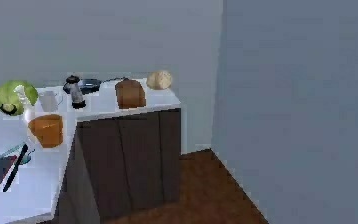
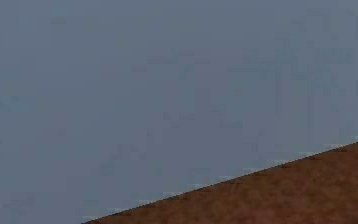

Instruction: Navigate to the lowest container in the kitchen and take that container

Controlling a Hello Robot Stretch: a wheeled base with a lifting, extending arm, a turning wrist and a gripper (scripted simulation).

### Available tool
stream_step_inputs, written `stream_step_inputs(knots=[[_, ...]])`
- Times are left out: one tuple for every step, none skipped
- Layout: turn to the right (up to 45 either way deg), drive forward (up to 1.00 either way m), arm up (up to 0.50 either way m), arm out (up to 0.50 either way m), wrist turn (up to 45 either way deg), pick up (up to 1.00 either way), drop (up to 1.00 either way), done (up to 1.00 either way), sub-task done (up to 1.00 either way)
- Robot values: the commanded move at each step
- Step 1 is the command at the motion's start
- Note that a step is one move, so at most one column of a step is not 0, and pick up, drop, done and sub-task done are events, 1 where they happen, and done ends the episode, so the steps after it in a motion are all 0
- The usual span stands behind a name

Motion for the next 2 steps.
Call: stream_step_inputs(knots=[[0.0, 0.75, 0.0, 0.0, 0.0, 0.0, 0.0, 0.0, 0.0], [-45.0, 0.0, 0.0, 0.0, 0.0, 0.0, 0.0, 0.0, 0.0]])
